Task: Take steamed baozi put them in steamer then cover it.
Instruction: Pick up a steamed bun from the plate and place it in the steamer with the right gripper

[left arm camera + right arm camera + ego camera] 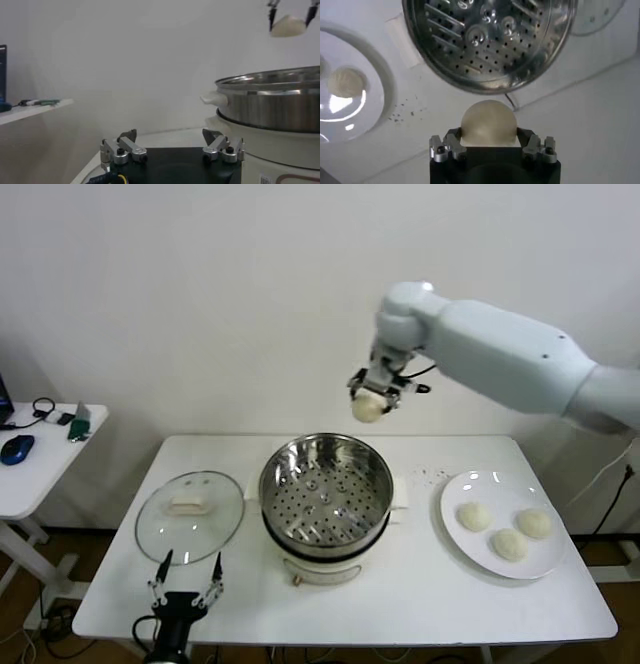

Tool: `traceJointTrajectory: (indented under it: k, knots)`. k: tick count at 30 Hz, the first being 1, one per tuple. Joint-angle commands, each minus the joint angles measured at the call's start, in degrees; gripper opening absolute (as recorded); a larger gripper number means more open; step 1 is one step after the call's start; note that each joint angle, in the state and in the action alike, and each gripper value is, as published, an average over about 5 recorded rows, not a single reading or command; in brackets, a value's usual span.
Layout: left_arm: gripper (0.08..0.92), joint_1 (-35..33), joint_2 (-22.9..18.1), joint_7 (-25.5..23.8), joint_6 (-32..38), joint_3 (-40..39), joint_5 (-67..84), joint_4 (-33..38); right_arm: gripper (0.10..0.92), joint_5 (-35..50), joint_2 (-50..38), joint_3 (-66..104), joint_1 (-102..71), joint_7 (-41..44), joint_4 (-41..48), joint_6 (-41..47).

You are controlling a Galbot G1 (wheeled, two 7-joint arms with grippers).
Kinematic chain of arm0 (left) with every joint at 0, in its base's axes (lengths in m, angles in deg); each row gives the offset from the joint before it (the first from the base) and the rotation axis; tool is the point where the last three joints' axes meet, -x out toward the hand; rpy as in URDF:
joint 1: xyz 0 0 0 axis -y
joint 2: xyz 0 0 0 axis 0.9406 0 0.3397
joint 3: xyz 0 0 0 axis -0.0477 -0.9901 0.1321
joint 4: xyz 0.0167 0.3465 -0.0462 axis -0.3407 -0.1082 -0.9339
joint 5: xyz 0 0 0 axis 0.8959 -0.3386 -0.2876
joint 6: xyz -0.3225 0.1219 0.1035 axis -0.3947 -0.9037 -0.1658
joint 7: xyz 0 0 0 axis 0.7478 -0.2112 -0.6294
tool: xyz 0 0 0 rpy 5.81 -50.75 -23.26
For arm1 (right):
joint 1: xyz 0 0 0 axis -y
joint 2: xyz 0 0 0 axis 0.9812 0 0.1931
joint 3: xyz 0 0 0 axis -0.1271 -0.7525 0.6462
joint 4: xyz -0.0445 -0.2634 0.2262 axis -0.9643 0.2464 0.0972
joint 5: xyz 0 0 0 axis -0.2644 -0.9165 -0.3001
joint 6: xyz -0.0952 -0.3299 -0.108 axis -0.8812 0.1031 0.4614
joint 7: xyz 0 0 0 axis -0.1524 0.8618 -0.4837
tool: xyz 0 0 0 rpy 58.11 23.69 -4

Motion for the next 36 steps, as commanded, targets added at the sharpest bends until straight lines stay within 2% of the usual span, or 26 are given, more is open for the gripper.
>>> traceJointTrajectory:
  k: [1,16,36]
  knots:
    - [0.823,-0.62,0.3,0.03,-0.43,0.13,0.14,0.52,0.721,-6.17,8.87,-2.7,-2.75,0.03,-4.38,-4.33]
    - [0.823,-0.76,1.42,-0.27,-1.29,0.58,0.2,0.27,0.723,-12.35,11.34,-5.25,-11.37,-0.45,-1.33,-6.73]
    - [0.823,-0.89,1.39,-0.15,-1.04,0.21,0.05,-0.59,0.743,-16.84,11.9,-1.88,-13.27,-2.26,4.23,-8.23]
